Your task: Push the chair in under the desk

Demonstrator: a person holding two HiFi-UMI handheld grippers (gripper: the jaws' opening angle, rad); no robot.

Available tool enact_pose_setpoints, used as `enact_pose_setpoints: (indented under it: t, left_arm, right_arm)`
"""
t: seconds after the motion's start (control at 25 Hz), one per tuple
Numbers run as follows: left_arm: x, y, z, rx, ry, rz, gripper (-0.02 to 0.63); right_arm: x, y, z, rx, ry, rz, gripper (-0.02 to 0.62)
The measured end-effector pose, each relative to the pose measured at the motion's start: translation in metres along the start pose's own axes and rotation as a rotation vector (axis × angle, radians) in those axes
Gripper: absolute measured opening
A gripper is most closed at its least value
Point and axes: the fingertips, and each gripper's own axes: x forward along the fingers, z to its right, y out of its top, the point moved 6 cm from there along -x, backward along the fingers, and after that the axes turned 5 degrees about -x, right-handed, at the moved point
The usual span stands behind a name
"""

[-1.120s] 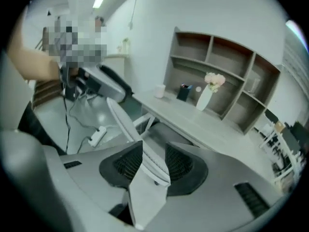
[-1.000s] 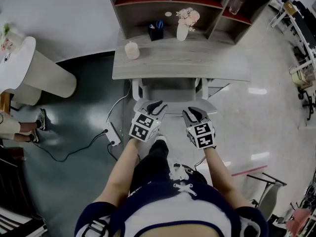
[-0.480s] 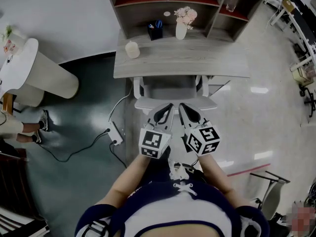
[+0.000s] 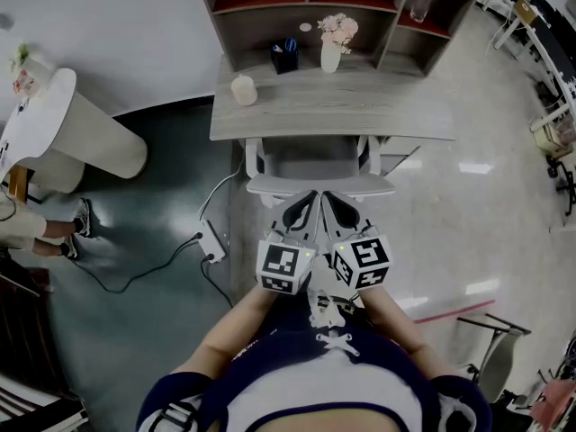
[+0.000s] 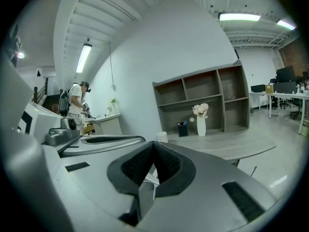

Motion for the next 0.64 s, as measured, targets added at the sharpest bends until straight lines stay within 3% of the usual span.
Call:
enact_pose_setpoints:
  t: [0.64]
  left_arm:
    - [-0.0089, 0.0005, 0.0012, 0.003, -0.011, -0.037, 0.008]
  right_arm:
    - [-0.0047, -0.0005, -0.0071, -0.012, 0.027, -0.006, 0.008]
